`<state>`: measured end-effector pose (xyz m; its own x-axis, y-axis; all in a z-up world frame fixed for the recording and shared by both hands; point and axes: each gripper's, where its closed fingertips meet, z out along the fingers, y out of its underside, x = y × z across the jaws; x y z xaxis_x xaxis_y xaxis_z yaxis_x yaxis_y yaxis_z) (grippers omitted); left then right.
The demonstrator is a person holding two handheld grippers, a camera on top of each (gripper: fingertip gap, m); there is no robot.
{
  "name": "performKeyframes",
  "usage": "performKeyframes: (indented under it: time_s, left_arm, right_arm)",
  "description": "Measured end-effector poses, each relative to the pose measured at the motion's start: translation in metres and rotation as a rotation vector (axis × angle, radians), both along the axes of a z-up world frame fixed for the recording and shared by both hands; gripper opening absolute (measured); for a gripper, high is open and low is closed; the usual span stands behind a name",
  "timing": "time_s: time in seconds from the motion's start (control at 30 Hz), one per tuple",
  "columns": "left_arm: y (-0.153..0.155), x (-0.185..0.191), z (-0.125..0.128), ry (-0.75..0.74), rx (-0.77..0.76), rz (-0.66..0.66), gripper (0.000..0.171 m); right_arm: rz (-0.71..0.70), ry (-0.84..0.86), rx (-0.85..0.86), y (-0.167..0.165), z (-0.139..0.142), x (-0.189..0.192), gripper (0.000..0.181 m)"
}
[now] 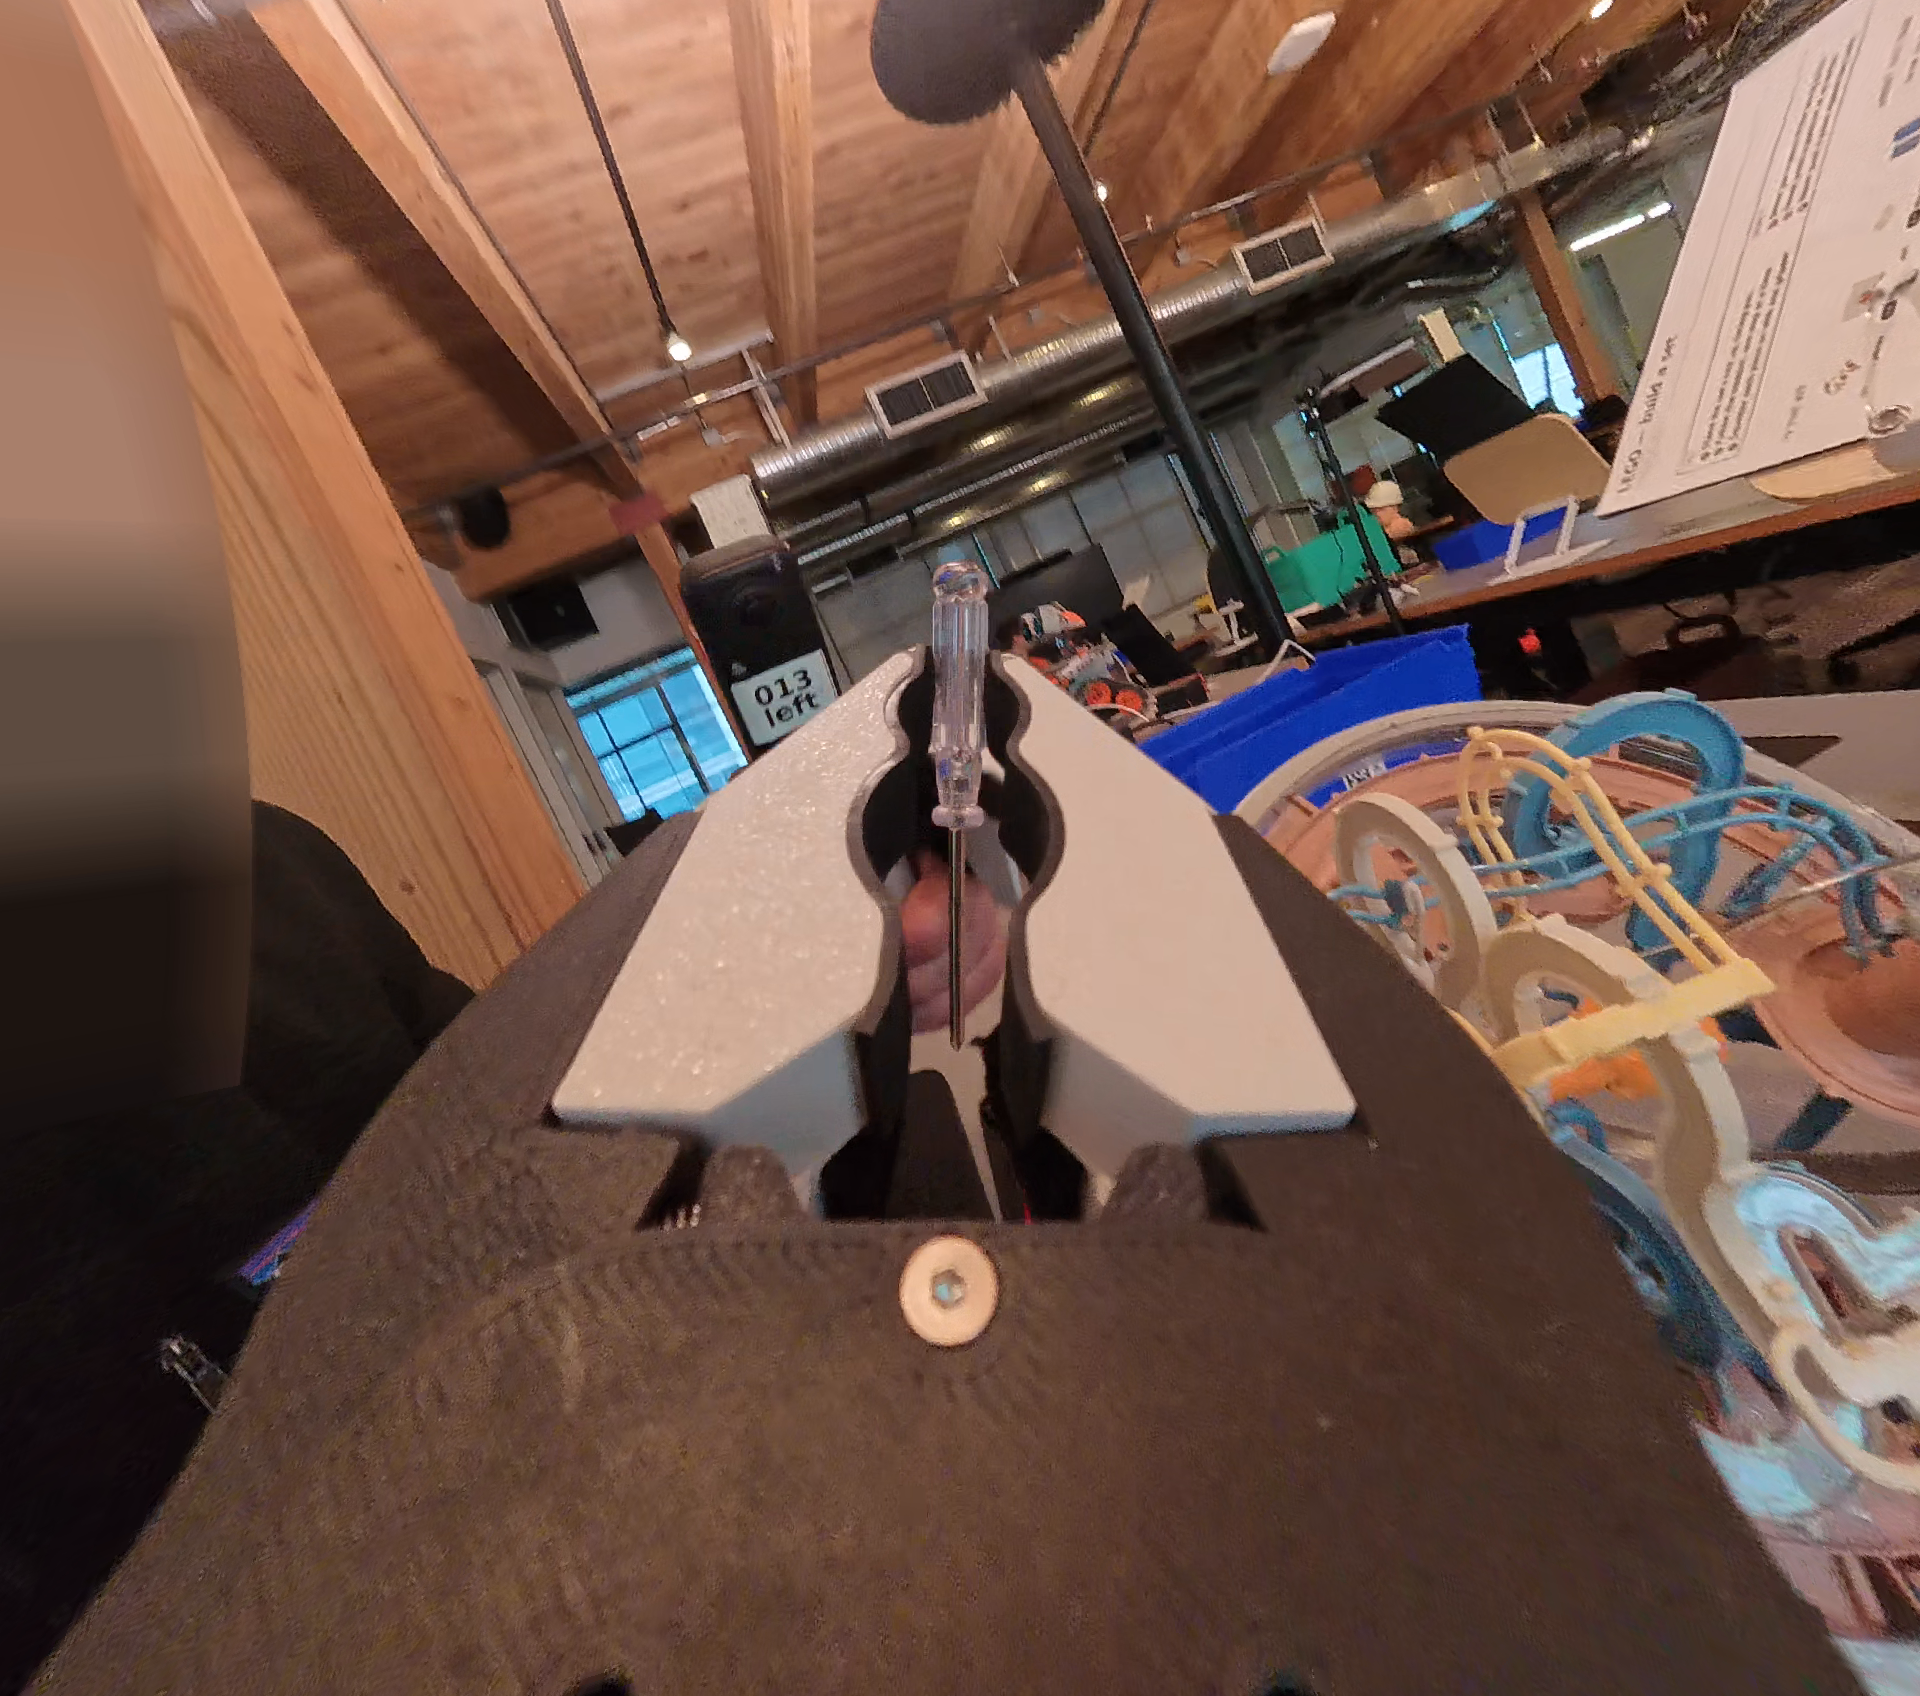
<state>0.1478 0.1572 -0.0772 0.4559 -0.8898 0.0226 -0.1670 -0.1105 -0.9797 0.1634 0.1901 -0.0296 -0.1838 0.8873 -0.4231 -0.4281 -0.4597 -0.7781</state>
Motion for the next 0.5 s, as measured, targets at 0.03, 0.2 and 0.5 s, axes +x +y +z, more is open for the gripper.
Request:
performKeyframes:
  time_s: [0.03, 0.2, 0.5]
  left_arm:
    - [-0.004, 0.014, 0.0, -0.015, -0.011, -0.032, 0.055]
    - [-0.003, 0.046, -0.006, -0.128, -0.133, -0.119, 0.028]
    - [0.005, 0.038, -0.024, 0.108, 0.014, -0.029, 0.0]
  right_arm:
    - [-0.001, 0.015, -0.005, -0.001, 0.001, 0.0, 0.007]
    - [0.018, 0.054, 0.028, -0.016, 0.002, 0.003, 0.008]
    - [-0.006, -0.164, 0.143, -0.034, -0.013, 0.005, 0.01]
